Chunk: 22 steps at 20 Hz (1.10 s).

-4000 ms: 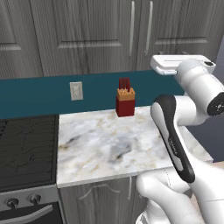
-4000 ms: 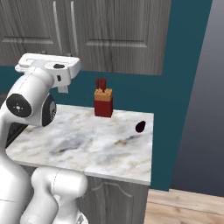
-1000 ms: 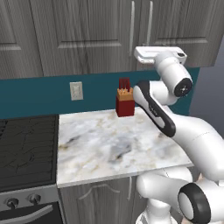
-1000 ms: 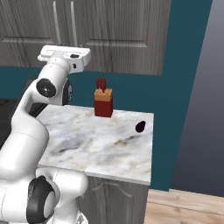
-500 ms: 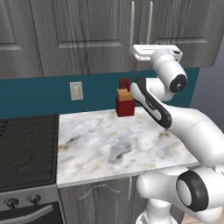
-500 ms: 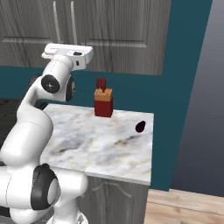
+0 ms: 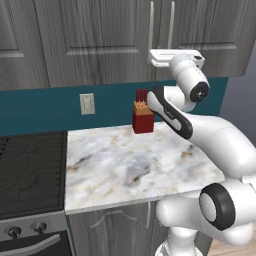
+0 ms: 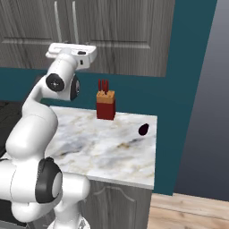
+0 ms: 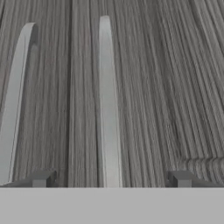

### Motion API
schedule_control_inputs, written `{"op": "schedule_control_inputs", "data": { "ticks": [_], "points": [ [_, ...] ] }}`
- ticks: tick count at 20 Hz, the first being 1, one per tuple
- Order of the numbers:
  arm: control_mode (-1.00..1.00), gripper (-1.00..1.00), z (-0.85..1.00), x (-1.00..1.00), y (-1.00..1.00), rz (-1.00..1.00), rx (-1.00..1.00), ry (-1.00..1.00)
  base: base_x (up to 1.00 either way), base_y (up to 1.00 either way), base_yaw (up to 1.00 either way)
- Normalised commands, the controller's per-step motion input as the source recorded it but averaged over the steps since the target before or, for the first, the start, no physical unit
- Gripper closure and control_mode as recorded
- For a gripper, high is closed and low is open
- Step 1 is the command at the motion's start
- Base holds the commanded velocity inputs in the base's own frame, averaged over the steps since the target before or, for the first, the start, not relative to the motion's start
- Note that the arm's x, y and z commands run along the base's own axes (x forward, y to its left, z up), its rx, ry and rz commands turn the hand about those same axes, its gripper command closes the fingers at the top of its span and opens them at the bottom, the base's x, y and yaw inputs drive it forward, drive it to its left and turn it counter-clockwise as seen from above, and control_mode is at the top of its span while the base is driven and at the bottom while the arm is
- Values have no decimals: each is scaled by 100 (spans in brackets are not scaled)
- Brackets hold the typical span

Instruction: Pick the sponge and sponge from the cabinet and place them on the counter.

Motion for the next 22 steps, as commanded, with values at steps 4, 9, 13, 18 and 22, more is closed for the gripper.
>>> {"op": "schedule_control_inputs", "data": {
  "ticks": [4,9,13,18,22],
  "points": [
    [-100,-100,0,23,0,0,0,0,0,0,0],
    [-100,-100,0,28,0,0,0,0,0,0,0],
    [-100,-100,0,29,0,0,0,0,0,0,0],
    [-100,100,0,40,10,0,0,2,0,0,0],
    [-100,100,0,39,15,0,0,11,0,0,0]
  ]
}}
